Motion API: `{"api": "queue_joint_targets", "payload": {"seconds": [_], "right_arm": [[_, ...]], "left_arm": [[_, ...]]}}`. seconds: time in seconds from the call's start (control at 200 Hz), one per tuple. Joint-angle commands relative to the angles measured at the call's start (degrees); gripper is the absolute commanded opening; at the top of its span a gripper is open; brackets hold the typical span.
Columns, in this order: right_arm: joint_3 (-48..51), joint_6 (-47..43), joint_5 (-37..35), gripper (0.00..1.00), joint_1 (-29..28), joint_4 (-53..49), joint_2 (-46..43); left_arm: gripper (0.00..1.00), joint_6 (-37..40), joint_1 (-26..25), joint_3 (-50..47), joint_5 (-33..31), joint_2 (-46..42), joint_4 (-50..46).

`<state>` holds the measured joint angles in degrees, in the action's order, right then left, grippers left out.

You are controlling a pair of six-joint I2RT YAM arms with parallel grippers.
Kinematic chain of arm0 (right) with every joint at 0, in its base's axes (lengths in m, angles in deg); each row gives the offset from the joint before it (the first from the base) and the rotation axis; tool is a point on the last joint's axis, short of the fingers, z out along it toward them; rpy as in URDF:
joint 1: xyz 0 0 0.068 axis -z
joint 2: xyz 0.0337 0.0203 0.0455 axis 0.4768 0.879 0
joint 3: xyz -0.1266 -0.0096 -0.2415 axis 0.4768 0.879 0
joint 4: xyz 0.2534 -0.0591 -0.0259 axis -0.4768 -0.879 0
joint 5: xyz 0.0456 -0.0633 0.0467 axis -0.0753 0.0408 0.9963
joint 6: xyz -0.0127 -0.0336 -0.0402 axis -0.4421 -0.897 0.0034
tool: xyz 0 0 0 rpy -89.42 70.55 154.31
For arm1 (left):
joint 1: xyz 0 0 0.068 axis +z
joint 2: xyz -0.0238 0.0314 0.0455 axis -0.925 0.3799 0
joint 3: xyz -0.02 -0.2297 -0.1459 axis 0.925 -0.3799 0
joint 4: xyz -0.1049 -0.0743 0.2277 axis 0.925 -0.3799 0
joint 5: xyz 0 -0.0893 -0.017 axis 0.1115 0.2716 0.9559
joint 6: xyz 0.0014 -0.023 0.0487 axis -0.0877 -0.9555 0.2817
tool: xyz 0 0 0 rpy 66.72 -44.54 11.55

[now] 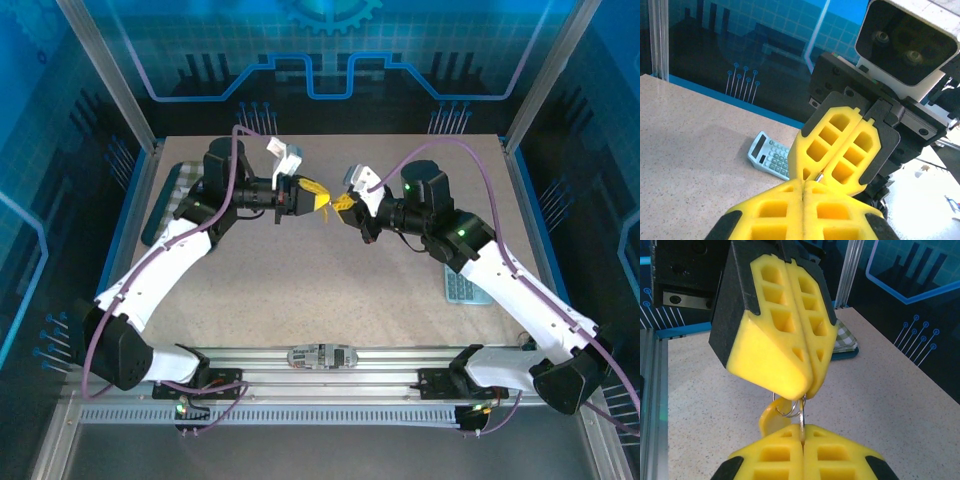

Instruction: Remove the keys from the keyring

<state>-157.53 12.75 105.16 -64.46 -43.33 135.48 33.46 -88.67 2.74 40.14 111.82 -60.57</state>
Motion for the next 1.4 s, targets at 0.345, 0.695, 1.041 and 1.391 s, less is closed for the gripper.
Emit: {"api": "queue_joint_targets", "payload": {"seconds": [0.345, 0.695, 1.041, 1.391], "right_arm": [[4.1, -1.74, -0.38, 0.0, -2.02, 4.69, -3.48], [5.78, -4.79, -5.97, 0.0, -5.83, 6.85, -4.02], [6.33, -7.94, -11.02, 0.0, -9.75, 8.4, -3.23], [6.17, -10.62, -17.73, 0.0, -14.02, 12.37, -1.56]], "left_arm": [[0.0, -14.9, 2.62, -3.94, -2.22, -2.41, 19.3], [0.0, -17.53, 2.8, -4.84, -3.69, -3.05, 23.38], [0.0, -19.35, 2.8, -5.85, -4.54, -3.32, 25.13], [0.0, -19.56, 1.63, -6.75, -5.01, -3.12, 25.57]]}}
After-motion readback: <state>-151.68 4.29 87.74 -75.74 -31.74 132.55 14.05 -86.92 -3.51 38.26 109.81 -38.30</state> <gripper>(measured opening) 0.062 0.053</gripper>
